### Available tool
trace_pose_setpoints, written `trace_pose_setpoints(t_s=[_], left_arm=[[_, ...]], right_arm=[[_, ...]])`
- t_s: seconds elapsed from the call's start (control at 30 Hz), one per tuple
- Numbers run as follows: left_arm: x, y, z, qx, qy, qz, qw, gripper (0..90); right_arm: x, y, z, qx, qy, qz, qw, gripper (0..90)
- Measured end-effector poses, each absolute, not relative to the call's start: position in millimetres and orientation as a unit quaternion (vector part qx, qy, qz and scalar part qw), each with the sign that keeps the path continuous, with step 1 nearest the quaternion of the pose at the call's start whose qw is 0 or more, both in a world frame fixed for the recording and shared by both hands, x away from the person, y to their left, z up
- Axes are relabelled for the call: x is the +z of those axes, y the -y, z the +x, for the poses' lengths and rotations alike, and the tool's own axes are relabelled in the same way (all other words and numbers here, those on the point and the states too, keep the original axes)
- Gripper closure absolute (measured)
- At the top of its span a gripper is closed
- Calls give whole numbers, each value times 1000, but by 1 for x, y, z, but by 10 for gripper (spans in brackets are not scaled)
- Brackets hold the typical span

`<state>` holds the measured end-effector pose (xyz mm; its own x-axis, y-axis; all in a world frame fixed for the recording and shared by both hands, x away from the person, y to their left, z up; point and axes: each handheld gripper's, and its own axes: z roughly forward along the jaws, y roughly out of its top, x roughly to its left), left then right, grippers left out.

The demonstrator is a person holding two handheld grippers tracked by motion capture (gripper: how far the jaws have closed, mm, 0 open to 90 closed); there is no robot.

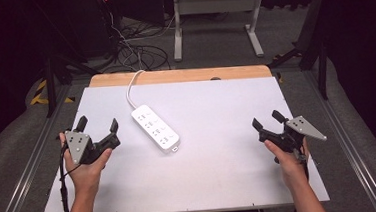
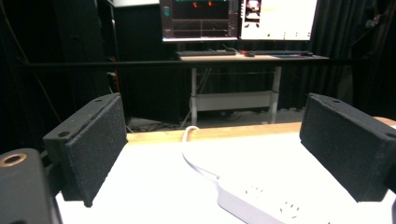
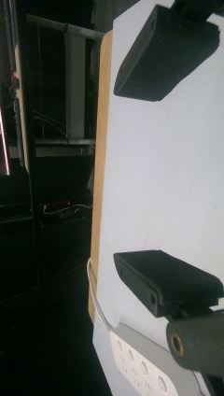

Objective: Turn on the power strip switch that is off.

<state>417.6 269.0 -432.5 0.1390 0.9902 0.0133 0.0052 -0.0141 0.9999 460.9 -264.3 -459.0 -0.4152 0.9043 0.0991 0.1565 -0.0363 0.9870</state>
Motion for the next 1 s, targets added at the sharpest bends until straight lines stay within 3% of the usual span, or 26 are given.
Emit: trace_pose_setpoints(t_s=[1.0], left_arm=[[-435, -267, 418, 455, -463, 555, 520, 86]], right_arm=[[-457, 264, 460, 576, -610, 434, 329, 170]])
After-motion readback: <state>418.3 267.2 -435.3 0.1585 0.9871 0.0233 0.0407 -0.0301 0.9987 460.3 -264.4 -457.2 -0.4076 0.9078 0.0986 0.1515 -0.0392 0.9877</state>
